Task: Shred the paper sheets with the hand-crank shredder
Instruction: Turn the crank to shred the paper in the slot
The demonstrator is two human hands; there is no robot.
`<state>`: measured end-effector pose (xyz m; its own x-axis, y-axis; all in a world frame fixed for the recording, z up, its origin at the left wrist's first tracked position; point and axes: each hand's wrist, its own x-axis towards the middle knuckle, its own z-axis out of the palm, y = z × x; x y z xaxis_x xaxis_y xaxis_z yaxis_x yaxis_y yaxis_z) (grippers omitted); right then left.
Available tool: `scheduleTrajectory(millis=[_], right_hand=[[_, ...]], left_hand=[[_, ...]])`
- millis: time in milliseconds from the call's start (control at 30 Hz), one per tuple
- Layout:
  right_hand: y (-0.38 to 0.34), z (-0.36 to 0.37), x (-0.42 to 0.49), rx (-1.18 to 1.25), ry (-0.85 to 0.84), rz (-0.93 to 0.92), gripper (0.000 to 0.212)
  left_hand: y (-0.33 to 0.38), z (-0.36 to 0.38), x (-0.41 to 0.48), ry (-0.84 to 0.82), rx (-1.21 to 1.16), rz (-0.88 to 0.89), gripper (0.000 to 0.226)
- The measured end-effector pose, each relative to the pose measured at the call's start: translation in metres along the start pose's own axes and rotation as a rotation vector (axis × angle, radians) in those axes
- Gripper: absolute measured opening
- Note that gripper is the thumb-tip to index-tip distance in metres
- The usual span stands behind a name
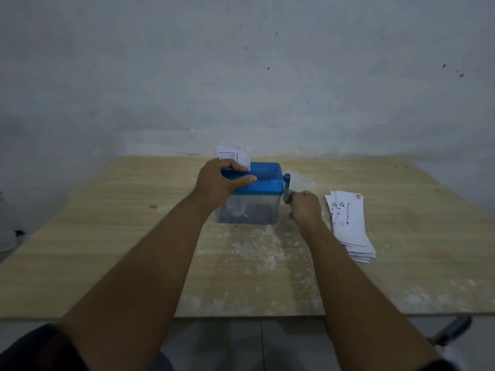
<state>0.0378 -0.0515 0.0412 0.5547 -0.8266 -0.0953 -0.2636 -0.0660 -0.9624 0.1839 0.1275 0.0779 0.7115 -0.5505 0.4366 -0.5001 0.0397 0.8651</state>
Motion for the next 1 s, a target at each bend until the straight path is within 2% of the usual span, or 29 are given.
scheduleTrajectory(millis=[200,333,433,667,767,900,1000], right_hand=[[-0.009,-0.014,-0.031,0.128,0.045,-0.027,0.016],[-0.044,-0.022,-0.037,0.256,0.058,-0.075,0.010],[-0.075,-0.026,-0.028,0.338,0.022,-0.120,0.017],[-0.090,-0.020,0.007,0.166,0.036,-0.252,0.012],[-0.082,-0.012,0.028,0.084,0.022,-0.236,0.016],[-0.074,-0.003,0.030,0.112,0.000,-0.213,0.014],[-0.055,-0.003,0.029,0.019,-0.041,-0.128,0.019]], left_hand=[[-0.001,0.002,0.003,0.013,0.023,-0.027,0.026],[-0.001,0.003,0.003,0.030,0.036,-0.013,0.023],[-0.001,0.001,0.003,0.017,0.035,-0.016,0.023],[-0.002,-0.002,0.005,-0.023,0.046,0.016,0.024],[-0.004,-0.003,0.004,-0.042,-0.005,0.062,0.024],[-0.006,-0.003,0.004,-0.032,-0.015,0.100,0.029],[-0.007,-0.003,0.004,-0.025,-0.045,0.083,0.034]])
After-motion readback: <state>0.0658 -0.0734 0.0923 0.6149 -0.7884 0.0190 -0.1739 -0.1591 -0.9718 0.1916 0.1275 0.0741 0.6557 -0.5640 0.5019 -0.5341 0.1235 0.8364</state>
